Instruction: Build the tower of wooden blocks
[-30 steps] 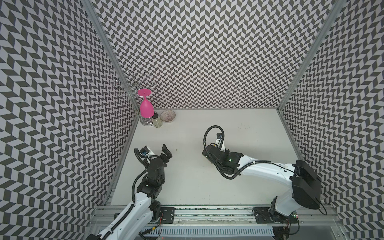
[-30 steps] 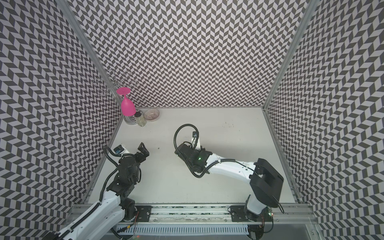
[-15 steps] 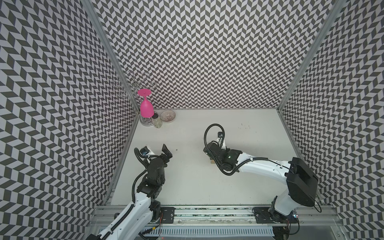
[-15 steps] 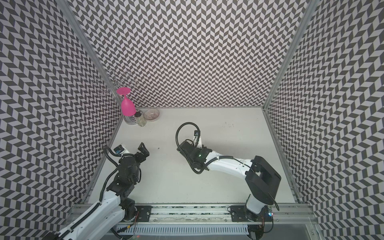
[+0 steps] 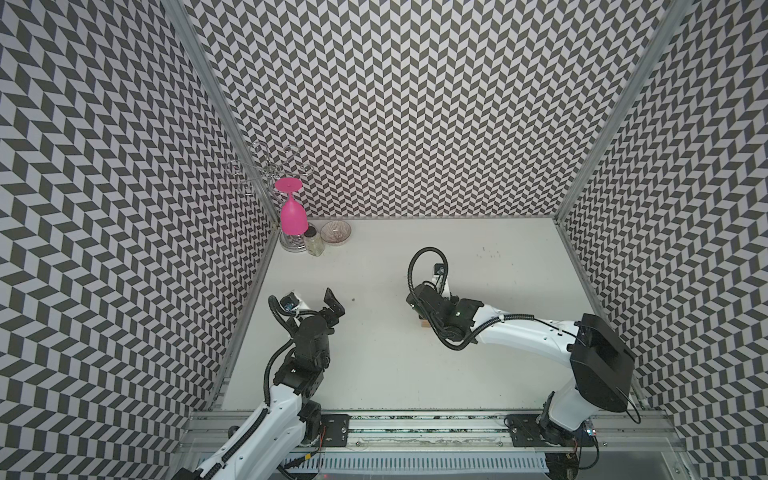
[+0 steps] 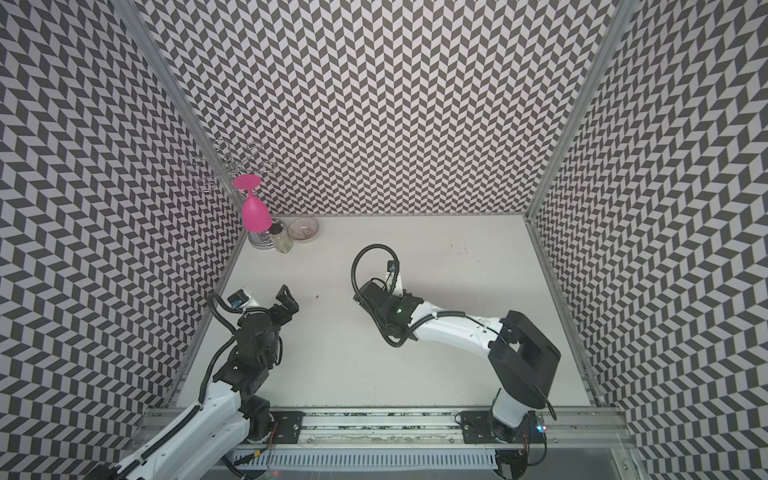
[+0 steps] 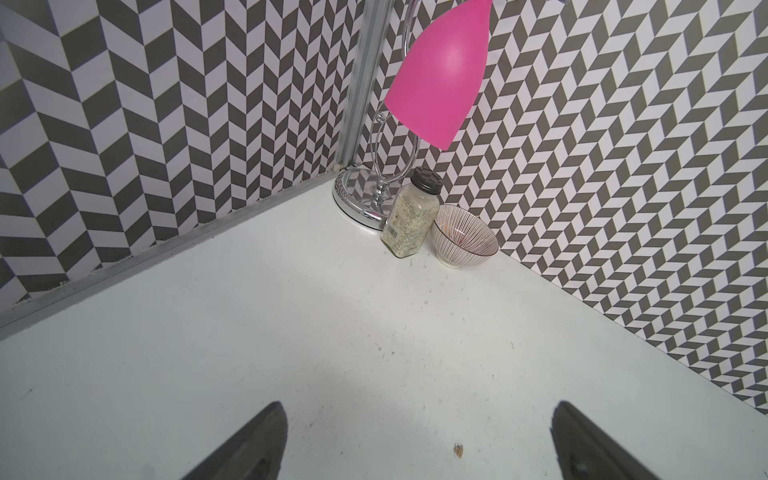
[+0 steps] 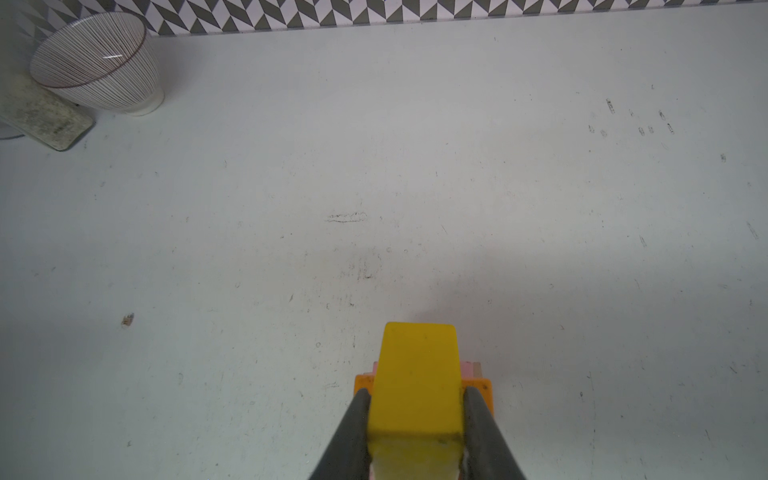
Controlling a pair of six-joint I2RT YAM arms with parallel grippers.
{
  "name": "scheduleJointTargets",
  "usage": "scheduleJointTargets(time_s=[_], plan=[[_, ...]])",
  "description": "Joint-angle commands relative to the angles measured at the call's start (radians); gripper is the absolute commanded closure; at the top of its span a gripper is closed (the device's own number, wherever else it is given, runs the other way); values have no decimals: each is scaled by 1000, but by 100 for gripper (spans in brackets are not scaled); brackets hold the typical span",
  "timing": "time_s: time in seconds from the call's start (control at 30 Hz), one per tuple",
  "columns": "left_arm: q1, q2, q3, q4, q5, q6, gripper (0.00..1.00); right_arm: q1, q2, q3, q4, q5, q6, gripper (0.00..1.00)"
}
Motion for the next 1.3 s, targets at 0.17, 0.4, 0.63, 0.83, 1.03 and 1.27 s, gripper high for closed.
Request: scheduleJointTargets(time_s=[0.17, 0.4, 0.63, 0.83, 1.03, 1.27], plan=[[4, -10, -12, 20, 5, 0, 1, -10, 3, 0, 34, 9, -1, 76], [4, -10, -12, 22, 5, 0, 1, -13, -13, -15, 45, 4, -3, 57], [4, -10, -12, 22, 7, 0, 1, -13, -13, -10, 43, 3, -6, 43], [4, -9, -13, 23, 7, 0, 0, -13, -28, 18, 4, -4, -6, 41], [4, 5, -9, 24, -11, -5, 0, -11, -101, 51, -71, -31, 0, 31], [6, -21, 47, -65, -37, -55, 0, -13, -392, -73, -41, 9, -4, 10]])
